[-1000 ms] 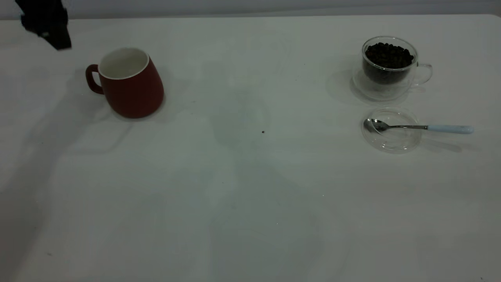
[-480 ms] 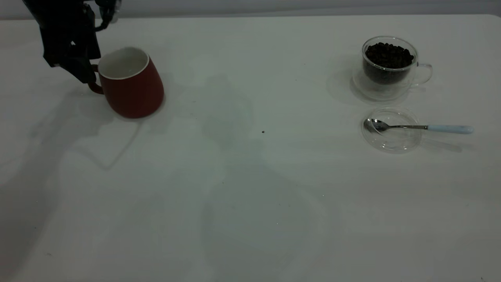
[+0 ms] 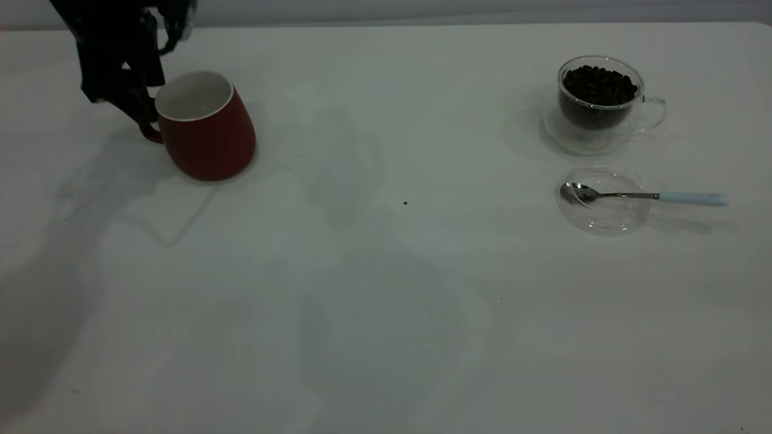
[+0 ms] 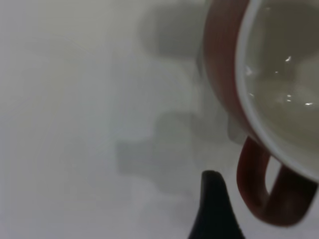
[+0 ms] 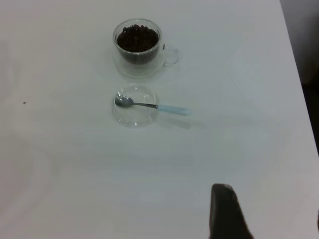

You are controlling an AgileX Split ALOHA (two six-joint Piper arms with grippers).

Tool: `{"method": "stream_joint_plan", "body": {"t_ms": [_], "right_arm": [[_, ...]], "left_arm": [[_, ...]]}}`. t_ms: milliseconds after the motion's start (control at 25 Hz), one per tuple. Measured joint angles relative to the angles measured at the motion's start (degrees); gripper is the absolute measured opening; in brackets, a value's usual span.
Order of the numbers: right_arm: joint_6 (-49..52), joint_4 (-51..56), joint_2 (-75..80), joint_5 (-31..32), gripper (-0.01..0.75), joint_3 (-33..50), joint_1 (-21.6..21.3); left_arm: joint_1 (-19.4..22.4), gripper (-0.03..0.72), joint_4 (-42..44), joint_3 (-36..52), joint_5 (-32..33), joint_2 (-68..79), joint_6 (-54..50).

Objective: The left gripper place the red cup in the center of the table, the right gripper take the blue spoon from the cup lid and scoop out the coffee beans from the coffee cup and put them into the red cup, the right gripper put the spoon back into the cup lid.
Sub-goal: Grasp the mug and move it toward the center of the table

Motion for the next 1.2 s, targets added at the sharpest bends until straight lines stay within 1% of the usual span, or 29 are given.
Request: {"method": "stream_joint_plan", "body": {"t_ms": [400,520,760,1040,1200], "right_arm": [[0.00,0.00,0.00,0.00,0.466,0.00,0.00],[0.00,0.00,0.00,0.00,0.466,0.00,0.00],[0.00,0.00,0.00,0.00,0.466,0.00,0.00],[0.00,0.00,0.00,0.00,0.466,0.00,0.00],[0.00,0.00,0.00,0.00,0.466,0.00,0.00]], "left_arm": [[-0.13,0.587,-0.23,-0.50,-0.06,3.00,0.11],[-0.96,0.587,-0.23,-0.52,0.33,3.04,0.11],[-4.58,0.587,-1.56,-0.52,0.69,3.06,0.06],[-8.77,0.587,-7.71,-0.52,-0.72,3.06,0.06],[-11.01,0.587,-9.26,-0.57,-0.79,3.23,0.06]]}}
